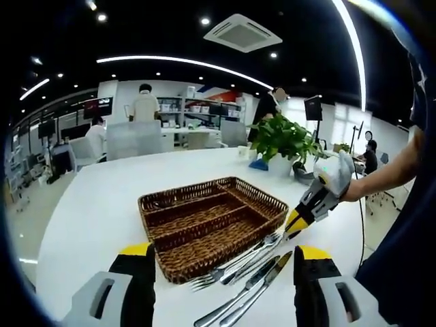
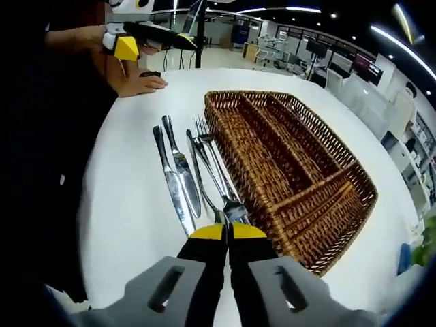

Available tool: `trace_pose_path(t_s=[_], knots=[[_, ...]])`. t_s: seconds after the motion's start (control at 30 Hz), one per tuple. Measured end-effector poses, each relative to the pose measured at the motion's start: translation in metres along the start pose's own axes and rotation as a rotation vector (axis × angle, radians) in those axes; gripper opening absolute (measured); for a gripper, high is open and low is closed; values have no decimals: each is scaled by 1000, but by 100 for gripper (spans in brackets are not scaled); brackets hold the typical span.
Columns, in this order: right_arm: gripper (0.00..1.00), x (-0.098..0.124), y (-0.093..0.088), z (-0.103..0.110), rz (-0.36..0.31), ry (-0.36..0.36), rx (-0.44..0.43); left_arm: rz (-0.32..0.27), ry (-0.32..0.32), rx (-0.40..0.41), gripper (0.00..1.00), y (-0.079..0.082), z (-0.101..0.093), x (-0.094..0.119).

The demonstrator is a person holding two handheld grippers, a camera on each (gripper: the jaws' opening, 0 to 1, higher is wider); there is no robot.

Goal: Arrange the knives, forks, and spoons in their matching storage slots by inserting each utensil handle-first until every utensil is classified and aligned in the correct compartment

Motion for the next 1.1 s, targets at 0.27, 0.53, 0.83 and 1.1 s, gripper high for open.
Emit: trace_pose_path(t_s=[0.27,0.53,0.83,1.1], knots=[[0,13,29,-32,-58,-21,35,-20,-11,-8,90,5,0,-1],[0,12,50,-72,-79,-44,61,-30,-9,-8,95,8,2,1],[0,-2,68,-110,-60,-58,100,-30,1,-13,100,9,4,4],[0,-26,80,-141,-43,-68,117,-28,14,-12,100,12,10,5]])
Point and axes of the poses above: the point that each gripper's makers call its tool centre point, and the gripper's own axes: x roughly backward along the fingers, z roughly to its left, y roughly out of its top, the point moved 8 cm from there along x, roughly backward along the fingers, and after that the axes turned 10 degrees about -y, right-handed, at the moved point
